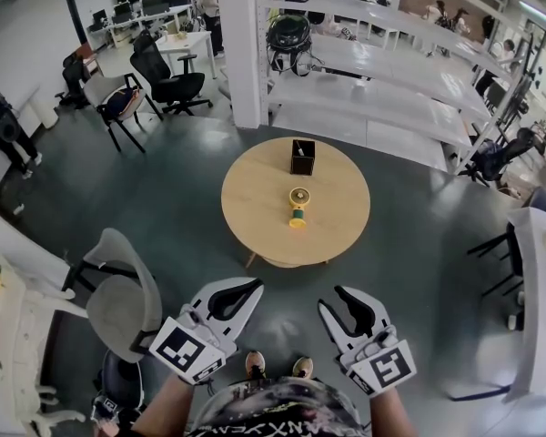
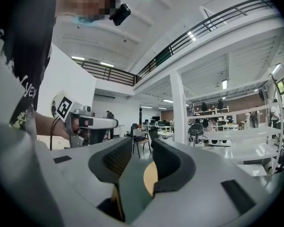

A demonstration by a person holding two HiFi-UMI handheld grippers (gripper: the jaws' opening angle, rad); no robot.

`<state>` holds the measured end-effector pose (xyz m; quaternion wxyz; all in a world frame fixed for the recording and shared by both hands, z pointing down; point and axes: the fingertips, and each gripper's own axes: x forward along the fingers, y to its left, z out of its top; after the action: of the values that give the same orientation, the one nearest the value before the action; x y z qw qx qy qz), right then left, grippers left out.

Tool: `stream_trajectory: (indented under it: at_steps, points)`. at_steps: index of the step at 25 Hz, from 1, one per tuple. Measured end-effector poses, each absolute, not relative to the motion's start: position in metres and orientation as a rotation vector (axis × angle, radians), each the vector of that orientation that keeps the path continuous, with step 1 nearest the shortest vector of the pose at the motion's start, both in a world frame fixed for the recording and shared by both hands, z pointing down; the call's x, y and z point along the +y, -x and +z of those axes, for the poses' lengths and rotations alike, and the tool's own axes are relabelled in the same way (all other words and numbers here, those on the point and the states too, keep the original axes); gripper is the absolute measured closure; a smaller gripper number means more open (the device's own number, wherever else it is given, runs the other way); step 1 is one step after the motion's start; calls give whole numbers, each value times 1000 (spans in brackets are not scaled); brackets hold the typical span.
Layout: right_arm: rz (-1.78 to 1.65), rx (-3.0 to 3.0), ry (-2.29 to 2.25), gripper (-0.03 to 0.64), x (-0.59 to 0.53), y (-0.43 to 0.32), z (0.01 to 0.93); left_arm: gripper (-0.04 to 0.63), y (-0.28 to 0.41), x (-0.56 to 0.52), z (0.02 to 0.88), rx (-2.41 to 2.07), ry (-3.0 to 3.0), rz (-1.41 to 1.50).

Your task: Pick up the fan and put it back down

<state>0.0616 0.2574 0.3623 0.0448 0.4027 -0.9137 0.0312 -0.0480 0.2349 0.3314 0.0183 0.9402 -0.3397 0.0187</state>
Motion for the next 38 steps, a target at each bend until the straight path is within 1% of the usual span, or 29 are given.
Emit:
stream_trajectory:
  at_steps: [4, 9, 12, 16, 18, 19, 38]
  points:
    - [90, -2802, -1221, 400, 257, -60, 360, 578, 48, 234, 330, -1054, -2919, 57]
    - [94, -2807, -1224, 328, 254, -59, 360, 578, 49, 232, 331, -1051, -2922, 61]
    - [93, -2803, -1222, 262, 254, -59, 361, 578, 47, 231, 332, -1048, -2924, 59]
    - [90, -2797, -1232, 146, 249, -63, 360, 578, 44, 229, 331, -1045, -2925, 61]
    - [97, -2796, -1234, 63, 246, -65, 360, 578, 44, 227, 331, -1043, -2927, 61]
    - [98, -2794, -1234, 33, 245, -65, 360, 578, 43, 227, 330, -1041, -2929, 61]
    - [81, -2763, -1216, 31, 251, -78, 367, 578, 29, 234, 328, -1054, -2931, 57]
